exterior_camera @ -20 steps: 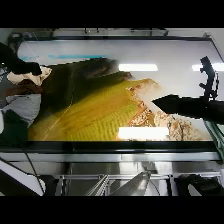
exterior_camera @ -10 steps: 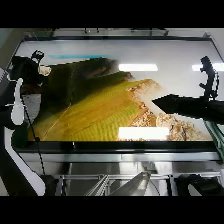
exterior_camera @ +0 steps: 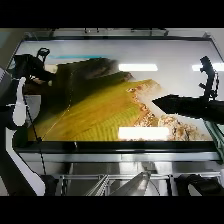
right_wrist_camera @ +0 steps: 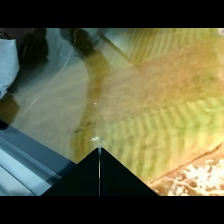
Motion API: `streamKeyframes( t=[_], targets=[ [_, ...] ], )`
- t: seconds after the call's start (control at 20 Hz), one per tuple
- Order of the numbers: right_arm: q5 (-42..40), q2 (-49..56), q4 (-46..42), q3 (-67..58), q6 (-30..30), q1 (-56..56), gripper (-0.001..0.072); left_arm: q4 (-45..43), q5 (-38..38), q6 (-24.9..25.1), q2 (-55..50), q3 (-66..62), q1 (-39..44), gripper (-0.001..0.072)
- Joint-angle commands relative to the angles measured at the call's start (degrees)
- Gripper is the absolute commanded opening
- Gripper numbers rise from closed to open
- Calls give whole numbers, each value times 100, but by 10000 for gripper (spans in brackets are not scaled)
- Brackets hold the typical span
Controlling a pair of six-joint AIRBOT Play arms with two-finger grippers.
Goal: Fold the shirts.
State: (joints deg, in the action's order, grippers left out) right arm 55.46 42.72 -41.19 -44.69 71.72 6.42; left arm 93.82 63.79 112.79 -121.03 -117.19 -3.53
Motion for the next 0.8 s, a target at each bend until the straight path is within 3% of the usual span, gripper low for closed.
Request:
streamKeyframes(
  t=[0.0,0.15,0.5,0.55,0.6,0.65,0.7,0.75],
  targets=[
    [-20,4,2,0,7,4,18,2903,1132,1060,525,2,804,20],
    [-15,7,0,0,7,4,18,3875,1947,1185,1117,4,1821,20],
    [289,22,-404,0,271,-2,37,3869,2387,734,1692,1307,3501,27],
    [341,22,-564,0,304,-2,261,3790,2448,603,1744,1440,3624,144],
    [356,22,-756,0,413,-4,451,3679,2629,402,1777,1467,3683,334],
    [358,20,-1082,-2,601,-20,470,3530,2911,155,1777,1377,3676,452],
    [398,28,-1447,-2,756,-76,470,3346,3254,-168,1777,1235,3606,617],
    [546,83,-1851,-2,925,-175,471,3239,3576,-522,1779,1126,3482,720]
  ],
)
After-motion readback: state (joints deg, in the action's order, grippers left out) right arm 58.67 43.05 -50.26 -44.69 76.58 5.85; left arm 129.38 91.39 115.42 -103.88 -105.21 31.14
